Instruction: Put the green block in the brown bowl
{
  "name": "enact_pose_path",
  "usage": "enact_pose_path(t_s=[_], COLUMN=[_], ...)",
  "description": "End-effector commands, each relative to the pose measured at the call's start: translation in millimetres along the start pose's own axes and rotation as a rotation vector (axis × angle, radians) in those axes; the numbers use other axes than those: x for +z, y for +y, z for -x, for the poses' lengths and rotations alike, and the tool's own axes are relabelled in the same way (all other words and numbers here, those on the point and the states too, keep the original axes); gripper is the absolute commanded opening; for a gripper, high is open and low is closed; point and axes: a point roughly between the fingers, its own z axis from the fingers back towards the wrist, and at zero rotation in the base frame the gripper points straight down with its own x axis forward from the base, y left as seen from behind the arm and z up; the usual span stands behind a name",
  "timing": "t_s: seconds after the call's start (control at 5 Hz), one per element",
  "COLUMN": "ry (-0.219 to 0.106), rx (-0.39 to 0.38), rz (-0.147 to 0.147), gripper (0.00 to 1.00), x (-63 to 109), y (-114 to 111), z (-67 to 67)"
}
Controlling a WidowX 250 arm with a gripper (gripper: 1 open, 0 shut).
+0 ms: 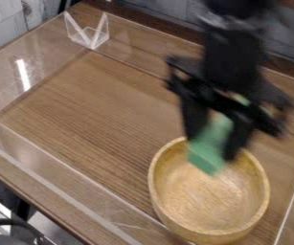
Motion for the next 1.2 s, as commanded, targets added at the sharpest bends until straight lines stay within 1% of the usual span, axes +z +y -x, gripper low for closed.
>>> enact_pose_path(t_s=[0.0,0.2,0.4,0.8,1.0], ry=[-0.057,-0.076,-0.101,-0.114,-0.121], rx=[0.009,0.028,0.059,0.065,0.067], rz=[-0.004,-0.006,-0.008,-0.002,0.004], gripper=[0.00,0.00,0.00,0.00,0.00], x=[-2.0,-19.5,-28.5,-41.0,-44.0], y=[1.4,-3.4,-3.3,-5.2,-5.0], z=[-8.1,-9.5,-12.2,-13.1,-12.4])
